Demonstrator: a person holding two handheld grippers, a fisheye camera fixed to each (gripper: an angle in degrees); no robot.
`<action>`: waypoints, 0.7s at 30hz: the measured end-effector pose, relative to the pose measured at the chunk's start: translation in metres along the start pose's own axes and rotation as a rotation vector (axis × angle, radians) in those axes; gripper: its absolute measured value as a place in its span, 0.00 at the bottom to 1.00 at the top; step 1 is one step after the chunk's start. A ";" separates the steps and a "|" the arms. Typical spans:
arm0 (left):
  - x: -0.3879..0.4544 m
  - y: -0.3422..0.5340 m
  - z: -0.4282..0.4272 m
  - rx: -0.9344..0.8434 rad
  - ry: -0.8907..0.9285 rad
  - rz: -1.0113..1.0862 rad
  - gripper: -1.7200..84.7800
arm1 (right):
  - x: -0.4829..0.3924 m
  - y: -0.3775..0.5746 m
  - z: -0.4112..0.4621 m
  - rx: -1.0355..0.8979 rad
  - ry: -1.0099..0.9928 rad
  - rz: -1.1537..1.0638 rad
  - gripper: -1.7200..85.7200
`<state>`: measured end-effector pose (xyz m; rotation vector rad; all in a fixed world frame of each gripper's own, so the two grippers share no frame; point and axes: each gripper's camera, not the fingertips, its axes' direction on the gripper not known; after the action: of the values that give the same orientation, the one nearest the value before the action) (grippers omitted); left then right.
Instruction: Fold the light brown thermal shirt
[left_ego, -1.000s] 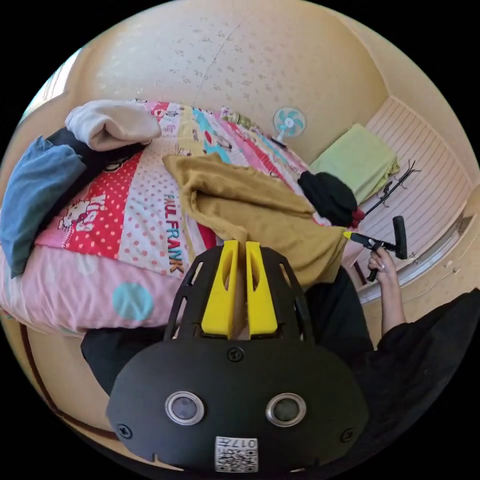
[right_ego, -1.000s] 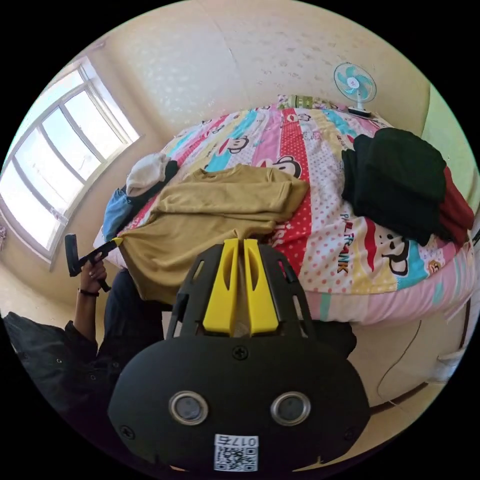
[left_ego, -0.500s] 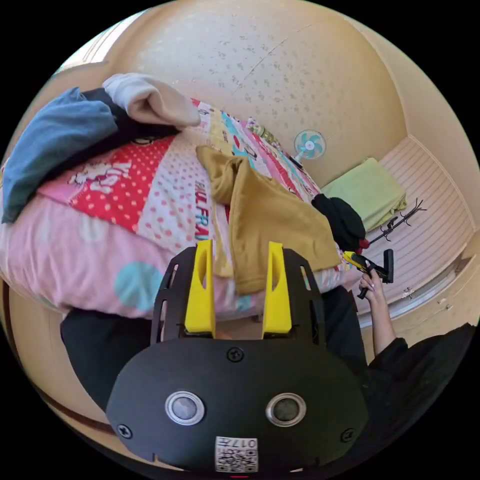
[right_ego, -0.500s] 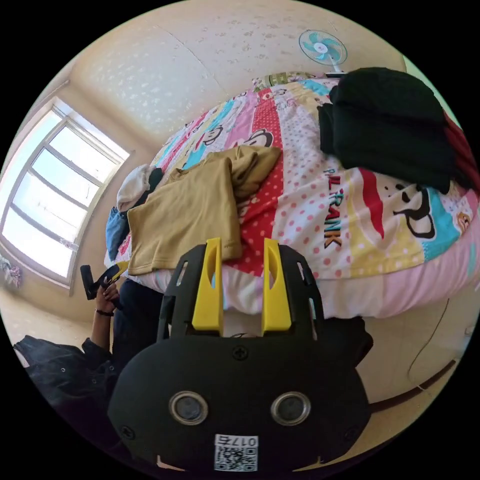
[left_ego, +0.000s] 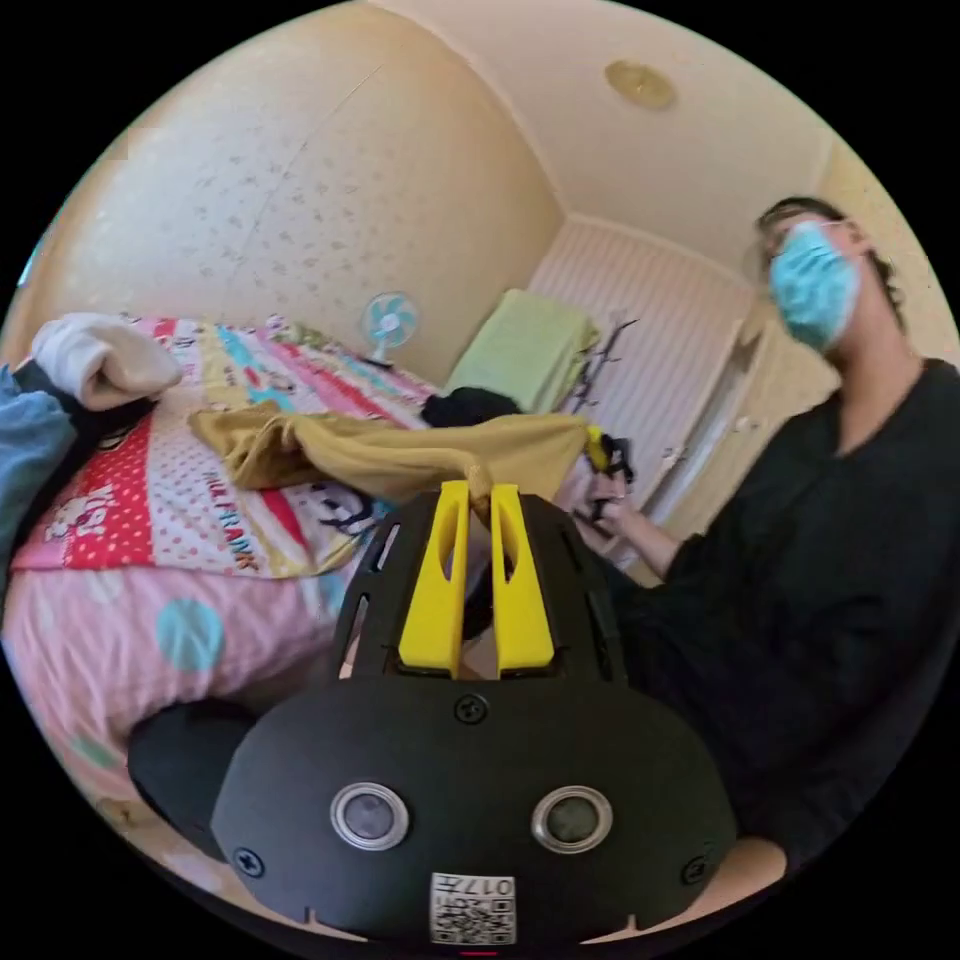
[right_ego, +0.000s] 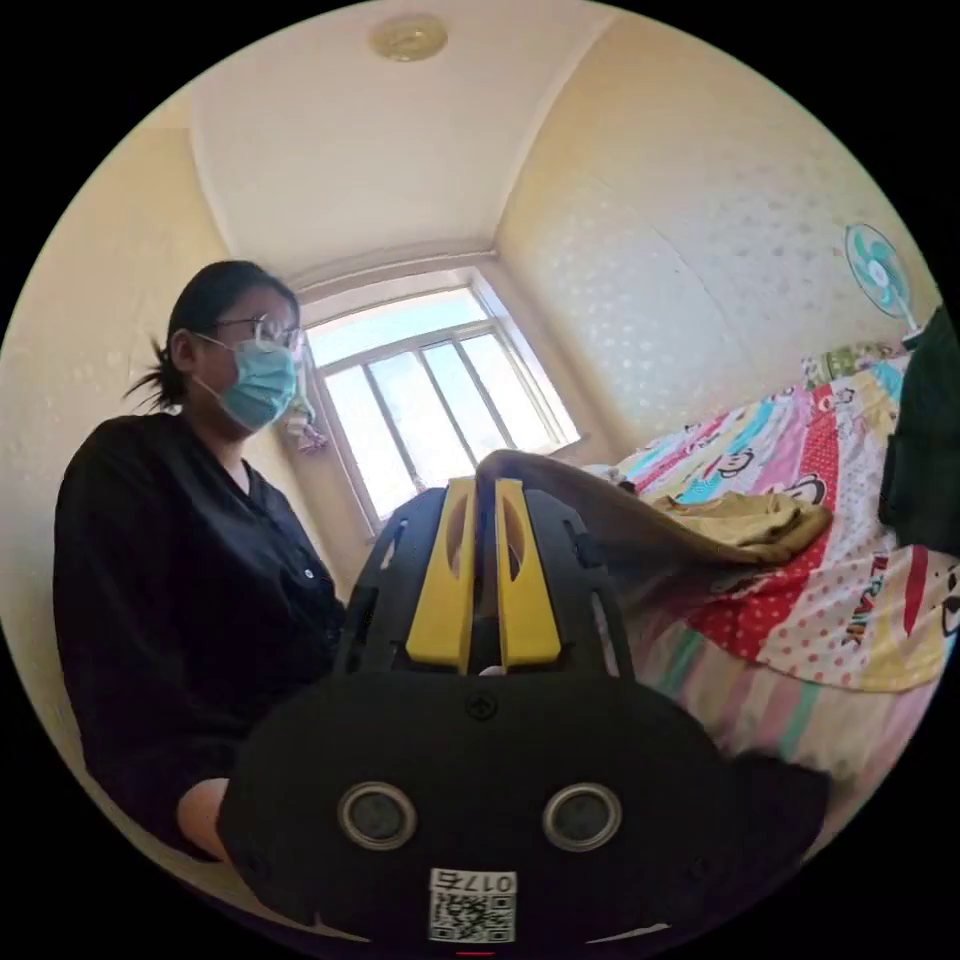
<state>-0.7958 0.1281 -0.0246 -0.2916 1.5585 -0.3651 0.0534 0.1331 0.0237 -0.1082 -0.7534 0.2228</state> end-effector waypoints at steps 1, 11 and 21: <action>0.007 0.001 -0.023 0.084 0.008 -0.023 0.07 | -0.008 -0.002 -0.005 -0.013 0.046 0.014 0.05; -0.121 -0.106 0.010 0.185 -0.373 -0.161 0.08 | 0.206 -0.124 0.064 0.191 0.218 0.312 0.08; -0.213 -0.079 0.044 0.022 -0.728 -0.354 0.23 | 0.285 -0.032 0.135 -0.213 0.631 0.542 0.14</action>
<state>-0.7505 0.1403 0.2020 -0.6107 0.7836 -0.4833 0.1673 0.1728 0.3166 -0.5609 -0.1008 0.5905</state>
